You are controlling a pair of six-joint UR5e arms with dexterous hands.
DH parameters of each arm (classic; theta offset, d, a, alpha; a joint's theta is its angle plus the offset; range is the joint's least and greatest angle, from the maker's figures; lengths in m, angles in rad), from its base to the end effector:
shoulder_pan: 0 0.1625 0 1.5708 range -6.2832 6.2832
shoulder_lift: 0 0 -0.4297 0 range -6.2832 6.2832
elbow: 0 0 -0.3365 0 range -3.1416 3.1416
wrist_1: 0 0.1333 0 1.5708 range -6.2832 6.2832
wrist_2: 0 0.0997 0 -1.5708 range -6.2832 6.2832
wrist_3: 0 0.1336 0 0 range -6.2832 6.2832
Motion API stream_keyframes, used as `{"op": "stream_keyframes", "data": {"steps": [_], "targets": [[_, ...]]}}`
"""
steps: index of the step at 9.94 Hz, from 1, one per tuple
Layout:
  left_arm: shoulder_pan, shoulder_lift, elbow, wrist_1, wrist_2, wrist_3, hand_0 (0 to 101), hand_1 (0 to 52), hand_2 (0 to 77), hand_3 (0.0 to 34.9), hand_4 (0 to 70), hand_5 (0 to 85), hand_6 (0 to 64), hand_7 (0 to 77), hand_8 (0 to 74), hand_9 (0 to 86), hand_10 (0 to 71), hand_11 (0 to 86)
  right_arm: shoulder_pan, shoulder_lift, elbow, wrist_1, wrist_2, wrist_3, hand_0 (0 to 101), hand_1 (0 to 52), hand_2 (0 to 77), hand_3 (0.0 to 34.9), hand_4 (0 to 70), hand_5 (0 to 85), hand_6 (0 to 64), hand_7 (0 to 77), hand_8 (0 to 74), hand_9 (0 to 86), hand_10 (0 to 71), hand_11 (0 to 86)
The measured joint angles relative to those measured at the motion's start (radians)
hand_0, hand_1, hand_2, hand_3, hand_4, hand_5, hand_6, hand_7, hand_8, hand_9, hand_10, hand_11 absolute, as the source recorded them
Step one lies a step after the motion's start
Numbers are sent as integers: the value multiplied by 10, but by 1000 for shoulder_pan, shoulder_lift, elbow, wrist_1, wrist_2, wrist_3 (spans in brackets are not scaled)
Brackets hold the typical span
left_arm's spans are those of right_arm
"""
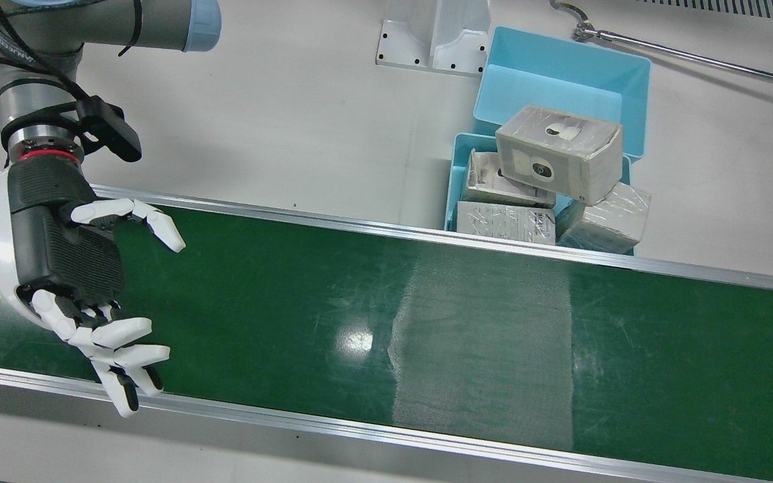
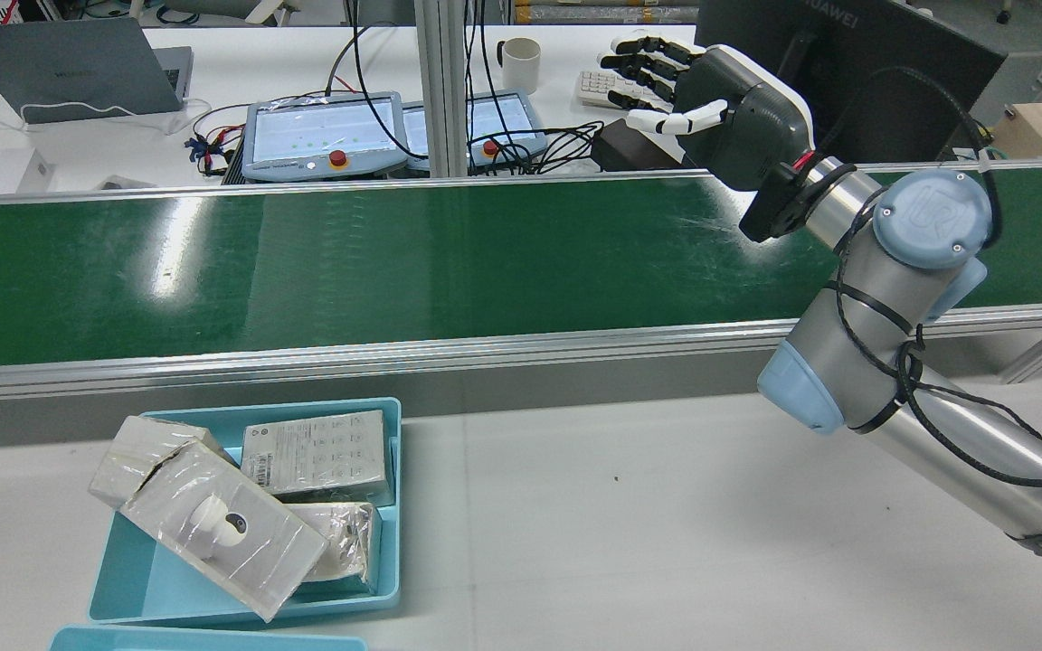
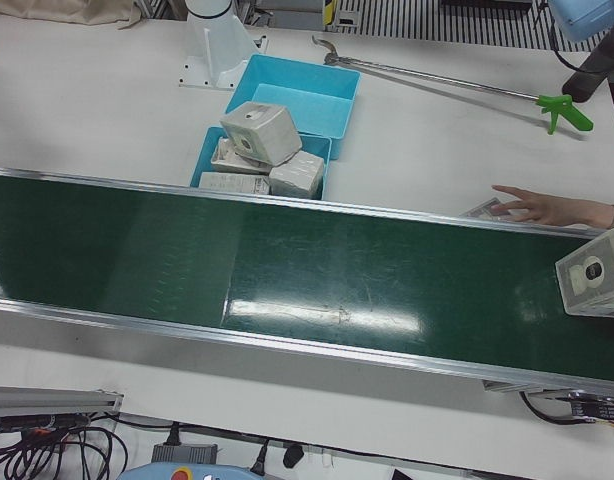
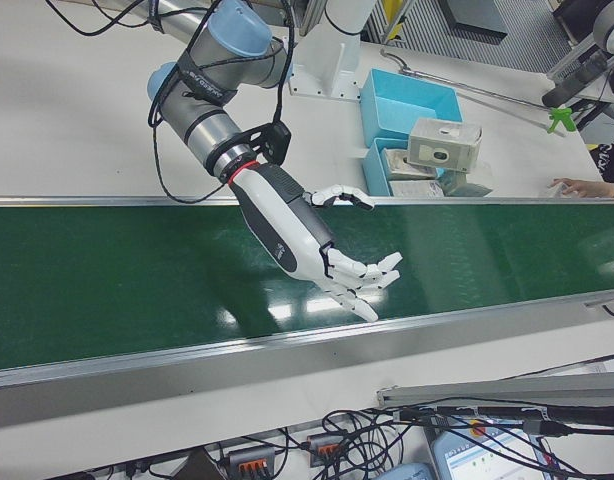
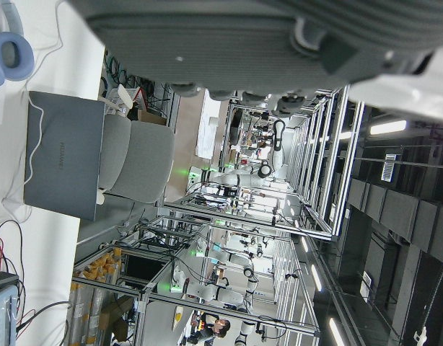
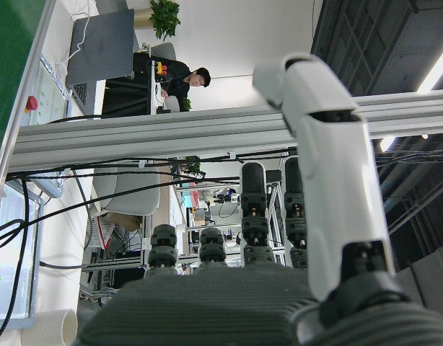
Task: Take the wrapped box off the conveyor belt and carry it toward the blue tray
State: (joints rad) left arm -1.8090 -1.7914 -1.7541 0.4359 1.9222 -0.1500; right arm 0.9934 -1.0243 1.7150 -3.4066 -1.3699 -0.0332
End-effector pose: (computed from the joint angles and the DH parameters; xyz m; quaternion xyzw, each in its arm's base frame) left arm -0.2089 -0.4902 0.5532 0.0952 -0.6899 0.7174 0.0171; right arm -0.2170 -0.6261 0.3520 -0.1724 -0.8201 0.5395 0.0816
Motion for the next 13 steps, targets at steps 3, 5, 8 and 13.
{"op": "stream_keyframes", "data": {"steps": [3,5,8,13], "targets": [[0,0,0,0,0,0,0,0,11,0,0,11,0,5,5,0,5,0,-2,1,0,-3,0,2,515,207,109,75,196,300,114,278,49,104,60,93],[0,0,0,0,0,0,0,0,11,0,0,11,0,5,5,0,0,5,0,2,2,-5,1,5,567,316,158,68,196,311,131,278,71,120,60,120],[0,0,0,0,0,0,0,0,5,0,0,11,0,5,5,0,5,0,-2,3,2,-1,4,6,659,360,518,12,300,518,180,327,82,136,71,136],[0,0,0,0,0,0,0,0,11,0,0,11,0,5,5,0,0,5,-4,6,12,-2,10,4,574,338,251,150,180,180,125,295,114,98,49,98]]}}
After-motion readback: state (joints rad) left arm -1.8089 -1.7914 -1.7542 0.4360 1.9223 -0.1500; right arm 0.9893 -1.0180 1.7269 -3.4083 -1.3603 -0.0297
